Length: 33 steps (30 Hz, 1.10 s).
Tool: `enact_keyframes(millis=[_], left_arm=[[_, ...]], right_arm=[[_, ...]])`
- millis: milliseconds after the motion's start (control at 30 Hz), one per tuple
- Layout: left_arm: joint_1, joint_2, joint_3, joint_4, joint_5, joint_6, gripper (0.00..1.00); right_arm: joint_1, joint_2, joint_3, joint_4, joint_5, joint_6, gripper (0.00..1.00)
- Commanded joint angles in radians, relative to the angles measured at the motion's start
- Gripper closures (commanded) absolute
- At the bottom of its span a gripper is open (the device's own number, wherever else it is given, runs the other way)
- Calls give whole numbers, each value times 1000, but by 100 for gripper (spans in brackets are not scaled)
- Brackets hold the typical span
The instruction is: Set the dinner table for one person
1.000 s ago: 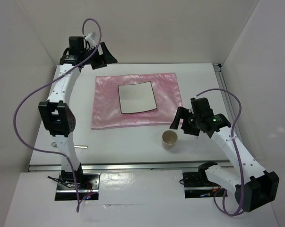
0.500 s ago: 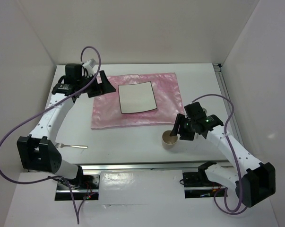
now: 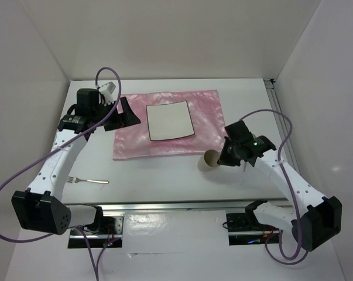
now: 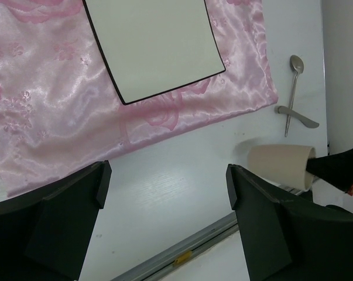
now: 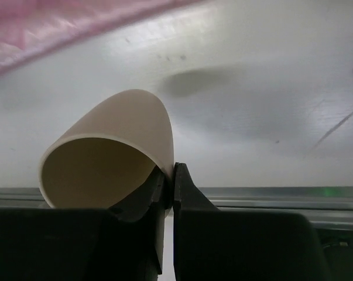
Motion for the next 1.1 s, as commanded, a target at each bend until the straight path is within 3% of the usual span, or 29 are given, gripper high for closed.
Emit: enact_keyframes(millis=[0,33,200,367,400,533,633,867,1067], left_arm=[[-5,-50,69,-51,-74,5,1],[-5,-50,69,-61,-96,-5,1],[-14,-70,51,-125,-281,-52,0],[-14,-79,-15,-185,-413,-92,0],[-14,-79,-36,-197,-441,-107,0],[-14,-45,-58,-239,-490,-130,0],[-14,-33,-78,-249,-490,-130,0],[-23,-88,-181,-191,-490,-178,0],[-12,-76,-218,-220,-581,-247,0]], right_arm=[[8,42,253,-57,134,-20,100],[8,79,254,-66,156,-38,100],[-13,413,631,-44,285,-149,100],[-102,830,1005,-17,251,-233,100],[-117,879,1136,-17,251,-243,100],[-162,1079,1384,-44,210,-252,100],[-196,1170,1453,-44,184,-252,100],[-242,1234,1430,19,138,-252,100],[-262,1291,1430,37,127,-263,100]])
